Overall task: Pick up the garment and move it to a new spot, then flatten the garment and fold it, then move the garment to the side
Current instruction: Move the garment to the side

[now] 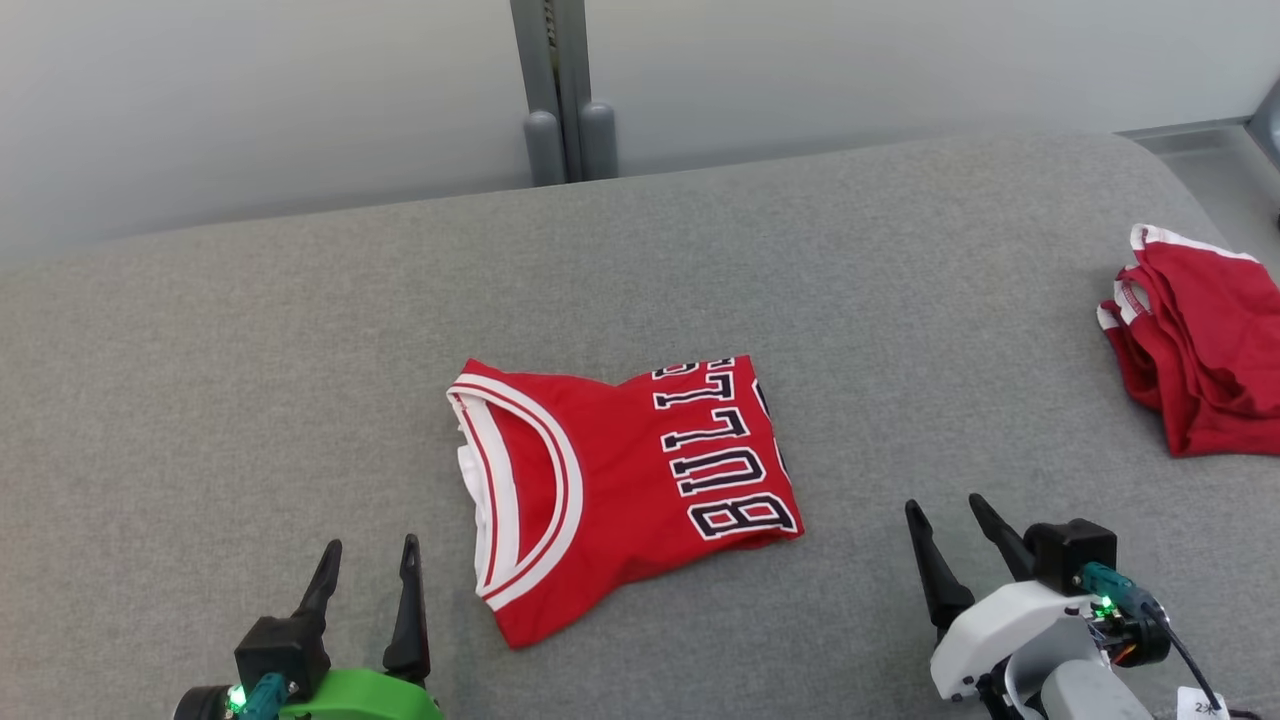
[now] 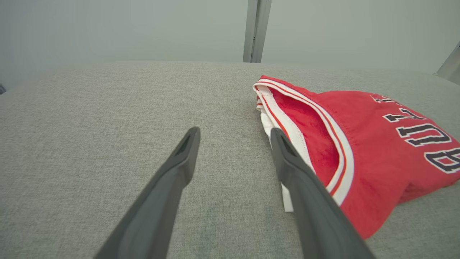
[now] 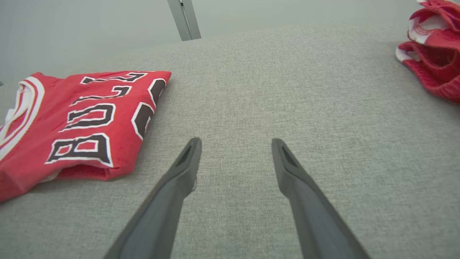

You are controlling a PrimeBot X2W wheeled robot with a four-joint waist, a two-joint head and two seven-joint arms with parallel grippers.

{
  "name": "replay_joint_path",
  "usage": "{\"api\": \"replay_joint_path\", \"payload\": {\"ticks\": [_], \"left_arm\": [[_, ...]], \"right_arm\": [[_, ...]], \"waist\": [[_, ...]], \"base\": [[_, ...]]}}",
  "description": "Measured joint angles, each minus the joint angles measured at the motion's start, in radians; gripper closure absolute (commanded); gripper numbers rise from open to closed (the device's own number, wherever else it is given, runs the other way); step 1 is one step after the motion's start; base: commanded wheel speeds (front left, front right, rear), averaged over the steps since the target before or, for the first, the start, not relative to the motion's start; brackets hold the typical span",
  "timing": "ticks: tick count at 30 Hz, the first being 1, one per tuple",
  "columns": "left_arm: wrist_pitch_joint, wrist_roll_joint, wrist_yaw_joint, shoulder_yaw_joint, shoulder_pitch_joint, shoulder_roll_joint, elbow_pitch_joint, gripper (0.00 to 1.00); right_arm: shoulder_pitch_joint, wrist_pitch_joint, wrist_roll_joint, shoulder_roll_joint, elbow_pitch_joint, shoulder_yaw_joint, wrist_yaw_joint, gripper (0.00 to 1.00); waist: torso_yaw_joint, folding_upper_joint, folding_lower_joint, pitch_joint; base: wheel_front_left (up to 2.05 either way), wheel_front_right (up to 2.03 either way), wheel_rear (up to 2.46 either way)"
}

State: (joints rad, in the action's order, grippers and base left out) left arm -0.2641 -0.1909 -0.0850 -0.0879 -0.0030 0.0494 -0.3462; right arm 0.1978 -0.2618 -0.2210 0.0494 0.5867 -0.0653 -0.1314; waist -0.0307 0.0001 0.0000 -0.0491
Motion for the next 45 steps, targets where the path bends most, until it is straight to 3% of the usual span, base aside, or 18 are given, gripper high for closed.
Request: {"api": "replay_joint_path", "payload": {"ticks": [12, 21, 22, 23, 24, 29, 35, 45], "left_arm": [[0.0, -0.008, -0.018, -0.044, -0.093, 0.0, 0.023, 0.0], [0.0, -0.029, -0.025, -0.061, -0.106, 0.0, 0.008, 0.0], [0.0, -0.03, -0.025, -0.06, -0.106, 0.0, 0.007, 0.0], [0.0, -0.031, -0.025, -0.058, -0.105, 0.0, 0.007, 0.0], [0.0, -0.033, -0.025, -0.053, -0.105, 0.0, 0.007, 0.0], [0.0, -0.027, -0.027, -0.042, -0.1, 0.0, 0.012, 0.0], [0.0, -0.023, -0.03, -0.045, -0.088, 0.0, 0.025, 0.0], [0.0, 0.0, -0.038, -0.078, -0.091, 0.0, 0.028, 0.0]], "right_arm": [[0.286, 0.0, -0.052, 0.0, 0.068, -0.165, 0.0, 0.0], [0.371, 0.017, -0.107, -0.001, 0.372, -0.302, 0.0, 0.0], [0.379, 0.017, -0.118, 0.0, 0.391, -0.313, 0.0, 0.12], [0.383, 0.016, -0.128, 0.001, 0.401, -0.325, 0.0, 0.81], [0.387, 0.014, -0.14, 0.003, 0.41, -0.338, 0.0, 1.0], [0.395, -0.008, -0.186, -0.008, 0.429, -0.354, -0.001, 1.0], [0.38, -0.011, -0.201, -0.019, 0.407, -0.307, -0.006, 1.0], [0.282, -0.007, -0.173, -0.006, 0.33, -0.256, -0.004, 1.0]], "waist": [[0.066, 0.0, 0.0, -0.086], [0.163, 0.0, 0.0, -0.139], [0.172, 0.0, 0.0, -0.144], [0.176, 0.0, 0.0, -0.147], [0.18, -0.0001, 0.0, -0.152], [0.159, 0.0, 0.0, -0.16], [0.082, 0.0, 0.0, -0.162], [-0.154, 0.0, 0.0, -0.143]], "base": [[0.0, 0.0, 0.0], [0.0, 0.0, 0.0], [0.0, 0.0, 0.0], [0.0, 0.0, 0.0], [0.0, 0.0, 0.0], [0.0, 0.0, 0.0], [0.0, 0.0, 0.0], [0.0, 0.0, 0.0]]}}
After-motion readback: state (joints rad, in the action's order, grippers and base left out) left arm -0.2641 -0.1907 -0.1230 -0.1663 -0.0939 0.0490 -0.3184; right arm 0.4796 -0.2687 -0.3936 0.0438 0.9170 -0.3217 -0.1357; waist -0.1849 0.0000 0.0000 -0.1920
